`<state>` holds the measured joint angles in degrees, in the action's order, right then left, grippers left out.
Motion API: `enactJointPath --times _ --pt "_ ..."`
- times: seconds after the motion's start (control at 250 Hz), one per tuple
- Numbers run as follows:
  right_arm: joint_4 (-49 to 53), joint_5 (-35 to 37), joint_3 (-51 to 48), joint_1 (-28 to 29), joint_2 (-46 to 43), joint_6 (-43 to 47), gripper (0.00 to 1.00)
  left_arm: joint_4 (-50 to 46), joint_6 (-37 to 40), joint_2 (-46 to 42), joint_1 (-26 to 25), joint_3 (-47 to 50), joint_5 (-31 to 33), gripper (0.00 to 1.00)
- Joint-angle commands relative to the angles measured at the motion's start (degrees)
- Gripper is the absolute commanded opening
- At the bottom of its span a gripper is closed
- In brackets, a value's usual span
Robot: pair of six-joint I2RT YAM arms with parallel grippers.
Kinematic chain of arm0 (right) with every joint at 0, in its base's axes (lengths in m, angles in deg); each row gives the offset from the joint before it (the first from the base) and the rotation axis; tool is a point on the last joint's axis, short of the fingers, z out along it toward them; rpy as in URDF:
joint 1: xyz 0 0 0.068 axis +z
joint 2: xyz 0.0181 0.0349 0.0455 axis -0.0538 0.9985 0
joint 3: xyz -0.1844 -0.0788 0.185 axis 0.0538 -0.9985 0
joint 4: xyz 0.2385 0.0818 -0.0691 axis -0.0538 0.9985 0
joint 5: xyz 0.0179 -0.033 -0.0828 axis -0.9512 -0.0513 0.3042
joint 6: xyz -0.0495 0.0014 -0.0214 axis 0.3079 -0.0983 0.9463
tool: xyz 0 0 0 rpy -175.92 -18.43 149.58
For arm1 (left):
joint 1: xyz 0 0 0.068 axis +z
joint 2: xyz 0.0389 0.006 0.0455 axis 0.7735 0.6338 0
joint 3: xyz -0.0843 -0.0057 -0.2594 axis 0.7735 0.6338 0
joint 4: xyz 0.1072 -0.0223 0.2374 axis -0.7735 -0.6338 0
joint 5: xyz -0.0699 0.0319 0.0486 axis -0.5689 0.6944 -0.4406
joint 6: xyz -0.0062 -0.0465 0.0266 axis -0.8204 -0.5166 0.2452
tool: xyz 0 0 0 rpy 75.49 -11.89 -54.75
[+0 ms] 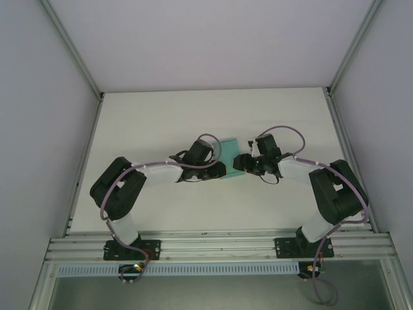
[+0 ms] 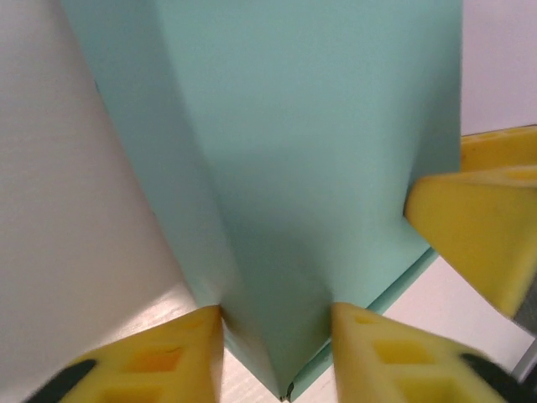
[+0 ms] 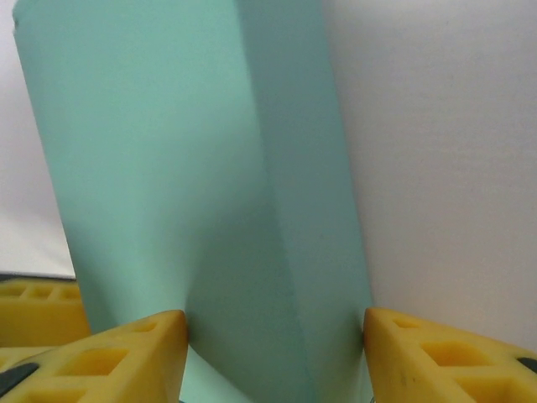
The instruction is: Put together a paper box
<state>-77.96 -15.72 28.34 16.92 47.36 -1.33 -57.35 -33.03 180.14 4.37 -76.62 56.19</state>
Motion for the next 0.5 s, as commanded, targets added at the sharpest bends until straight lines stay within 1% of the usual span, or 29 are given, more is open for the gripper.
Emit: enactJointPath --times 0.0,0.064,0.108,0.156,0.24,0.26,0.363,0.407,0.419,0.427,0.455,0.475,0.495 --pt "6.14 -2.67 1.95 0.31 -2.52 2.28 0.62 -3.44 2.56 -2.51 -0.31 0.28 1.34 0.4" --pt "7.21 -2.3 3.06 -0.16 -3.22 2.7 0.65 -3.95 2.99 -3.64 0.2 0.31 1.51 0.44" --pt "8.0 -1.97 3.8 -0.32 -3.74 3.02 0.67 -4.09 3.35 -4.51 0.52 0.44 1.63 0.51" --pt "8.75 -1.68 4.48 -0.47 -4.46 3.33 0.71 -4.41 3.66 -5.54 0.91 0.52 1.91 0.55" --pt "8.99 -1.35 5.0 -0.66 -6.03 3.5 0.73 -5.57 4.71 -7.49 1.29 0.46 2.43 0.65" --pt "9.23 -1.13 5.16 -0.84 -6.45 3.61 0.73 -5.79 4.97 -8.02 1.38 0.45 2.56 0.69" --pt "10.89 1.49 5.29 -1.77 -9.5 4.33 0.78 -9.35 6.97 -11.37 1.9 0.27 3.86 0.82" --pt "11.37 3.42 4.68 -2.4 -11.08 5.35 0.82 -11.96 8.32 -13.58 2.34 0.27 5.92 0.9" --pt "11.49 3.94 4.55 -2.55 -11.45 5.71 0.83 -12.84 8.71 -14.3 2.54 0.34 6.83 0.97" --pt "11.61 4.29 4.39 -2.7 -11.49 6.01 0.85 -13.44 8.97 -14.76 2.71 0.36 7.46 0.99" --pt "12.12 5.52 3.94 -3.23 -14.08 7.31 0.9 -15.68 10.17 -16.71 3.47 0.54 9.87 1.0" --pt "12.54 6.53 3.66 -3.66 -15.33 8.52 0.99 -17.5 11.14 -18.26 4.24 0.58 11.86 1.0" --pt "12.91 7.91 3.23 -4.02 -16.68 10.06 1.0 -19.55 11.89 -19.92 5.2 0.7 14.36 1.0"
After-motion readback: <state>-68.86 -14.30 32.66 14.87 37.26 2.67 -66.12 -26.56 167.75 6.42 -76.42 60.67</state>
